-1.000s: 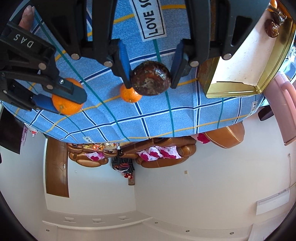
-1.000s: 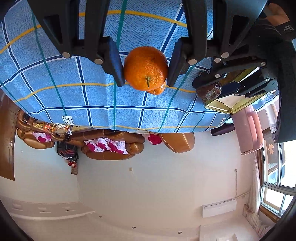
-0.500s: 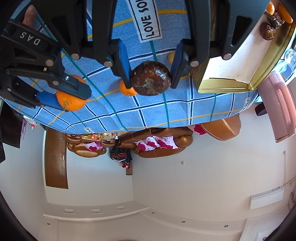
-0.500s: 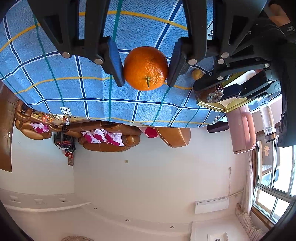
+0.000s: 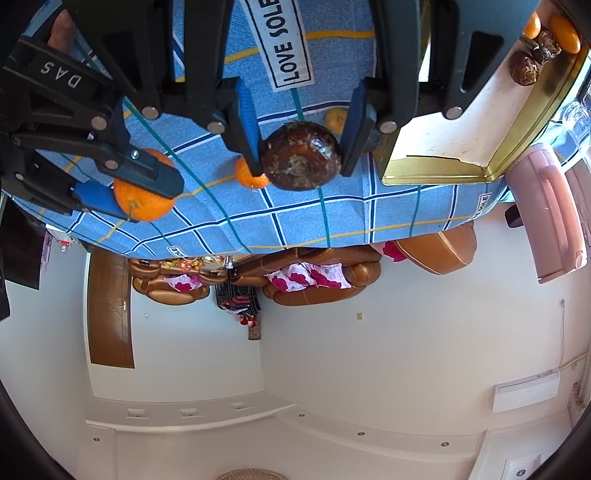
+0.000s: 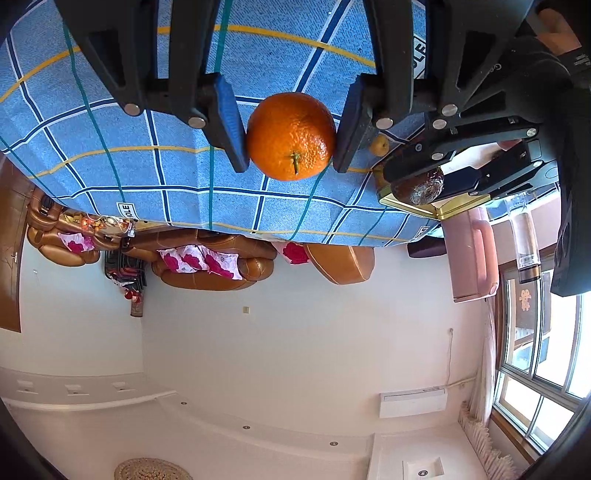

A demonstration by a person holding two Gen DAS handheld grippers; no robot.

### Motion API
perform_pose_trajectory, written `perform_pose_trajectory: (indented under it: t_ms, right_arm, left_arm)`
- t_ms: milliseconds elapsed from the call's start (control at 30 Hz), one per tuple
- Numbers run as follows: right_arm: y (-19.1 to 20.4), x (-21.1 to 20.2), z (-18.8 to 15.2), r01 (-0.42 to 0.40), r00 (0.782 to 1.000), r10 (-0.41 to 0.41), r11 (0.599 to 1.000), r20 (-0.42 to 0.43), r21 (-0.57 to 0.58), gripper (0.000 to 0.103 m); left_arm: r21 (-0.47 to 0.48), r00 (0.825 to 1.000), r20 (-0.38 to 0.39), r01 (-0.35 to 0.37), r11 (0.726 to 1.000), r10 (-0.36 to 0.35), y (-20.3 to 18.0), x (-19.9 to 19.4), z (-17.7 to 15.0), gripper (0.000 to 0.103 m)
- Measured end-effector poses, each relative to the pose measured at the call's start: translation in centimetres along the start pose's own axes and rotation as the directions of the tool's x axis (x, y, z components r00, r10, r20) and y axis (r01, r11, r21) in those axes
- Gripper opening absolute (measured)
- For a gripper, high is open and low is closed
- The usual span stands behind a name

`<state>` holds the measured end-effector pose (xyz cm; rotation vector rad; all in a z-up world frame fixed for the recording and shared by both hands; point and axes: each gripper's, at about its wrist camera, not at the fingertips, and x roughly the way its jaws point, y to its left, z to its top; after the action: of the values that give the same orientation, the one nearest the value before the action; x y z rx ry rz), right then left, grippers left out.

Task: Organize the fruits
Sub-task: 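Carry the mangosteen in the left tool and orange in the right tool over the tin tray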

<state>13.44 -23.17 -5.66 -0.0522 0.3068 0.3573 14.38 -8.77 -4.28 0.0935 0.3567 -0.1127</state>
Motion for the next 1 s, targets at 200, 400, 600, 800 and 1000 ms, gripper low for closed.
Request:
perform_pose_trajectory:
  t_ms: [200, 400, 600, 800, 1000]
  right_arm:
    - [0.6, -0.4, 0.0, -0.008, 1.0, 0.008, 1.0, 0.014, -0.013, 0.049]
    - [1.1, -0.5, 0.0, -0.016, 1.0, 0.016, 1.0, 0.016, -0.016, 0.049]
    - [2.5, -0.4, -0.1, -0.04, 0.999, 0.041, 0.998, 0.006, -0.043, 0.049]
    - [4.0, -0.2, -0.2, -0.068, 0.998, 0.068, 0.996, -0.002, -0.058, 0.049]
    - [5.6, 0.0, -0.2, -0.1, 0.995, 0.1, 0.993, -0.011, -0.064, 0.049]
  left_arm:
    - [-0.013, 1.0, -0.001, -0.008, 1.0, 0.008, 0.7, -0.5, -0.3, 0.042]
    - [-0.017, 1.0, 0.005, -0.016, 1.0, 0.016, 1.5, -1.4, -0.6, 0.042]
    - [-0.016, 0.999, 0.007, -0.032, 0.999, 0.032, 2.5, -2.5, -1.0, 0.042]
    - [-0.013, 0.999, 0.006, -0.05, 0.999, 0.05, 3.4, -3.2, -1.4, 0.042]
    - [-0.022, 0.998, 0.005, -0.069, 0.997, 0.069, 4.5, -4.1, -1.7, 0.042]
